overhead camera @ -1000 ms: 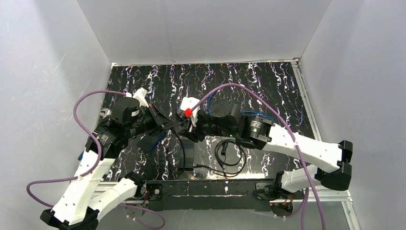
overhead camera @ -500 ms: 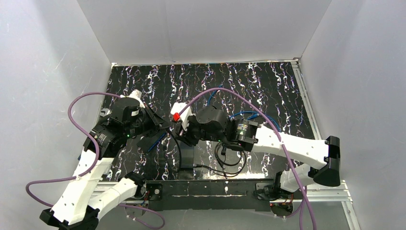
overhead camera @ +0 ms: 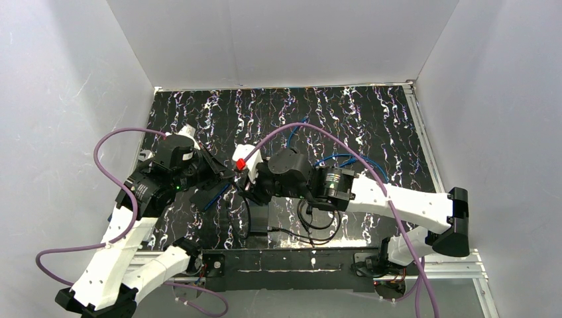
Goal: Insert the plug into the switch port
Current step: Pick up the connector from the center of the board.
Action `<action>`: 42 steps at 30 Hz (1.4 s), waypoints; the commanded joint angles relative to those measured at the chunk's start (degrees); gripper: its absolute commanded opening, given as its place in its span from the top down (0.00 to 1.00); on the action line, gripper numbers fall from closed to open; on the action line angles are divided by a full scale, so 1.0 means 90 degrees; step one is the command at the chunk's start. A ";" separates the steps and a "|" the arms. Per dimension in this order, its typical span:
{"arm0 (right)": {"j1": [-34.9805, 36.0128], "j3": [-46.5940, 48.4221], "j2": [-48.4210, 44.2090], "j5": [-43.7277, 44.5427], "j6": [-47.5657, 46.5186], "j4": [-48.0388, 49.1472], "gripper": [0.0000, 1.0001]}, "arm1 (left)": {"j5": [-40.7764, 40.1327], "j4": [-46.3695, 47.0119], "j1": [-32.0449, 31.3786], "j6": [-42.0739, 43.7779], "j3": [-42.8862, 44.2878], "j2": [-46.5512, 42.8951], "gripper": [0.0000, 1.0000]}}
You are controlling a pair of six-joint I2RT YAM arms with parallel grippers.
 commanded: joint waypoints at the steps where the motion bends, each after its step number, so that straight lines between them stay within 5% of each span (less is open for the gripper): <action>1: 0.0040 0.0257 0.0153 0.0044 0.0084 0.0393 0.61 | -0.0089 -0.0213 0.0001 0.0010 0.0294 -0.0002 1.00; 8: 0.0042 0.0276 0.0387 -0.0054 0.0225 0.0515 0.62 | -0.0095 -0.0349 0.0001 0.0085 0.0397 -0.0025 1.00; 14: 0.0041 0.0295 0.0456 0.0082 0.0254 0.0592 0.99 | 0.0009 -0.0373 0.0001 0.0107 0.0403 -0.0064 1.00; 19: 0.0041 0.0155 0.0255 0.0177 0.0222 0.0647 0.99 | 0.0648 -0.0036 0.0001 0.0511 0.0352 -0.0083 0.98; 22: 0.0038 -0.0032 0.0005 0.0060 0.0168 0.0660 0.99 | 0.0926 0.0133 0.0001 0.0785 0.0330 -0.0153 0.85; 29: -0.0143 -0.1089 -0.1027 -0.0732 0.0152 0.0847 0.99 | 0.1929 0.1397 0.0002 0.1482 -0.0075 -0.0807 0.32; 36: -0.0548 -0.2007 -0.2170 -0.2190 0.0049 0.0885 0.99 | 0.3040 0.1712 0.0001 0.2475 -0.0030 -0.0899 0.08; 42: -0.1286 -0.2308 -0.2732 -0.4122 0.0432 0.0913 0.99 | 0.4157 0.2012 0.0001 0.3349 -0.0103 -0.1061 0.02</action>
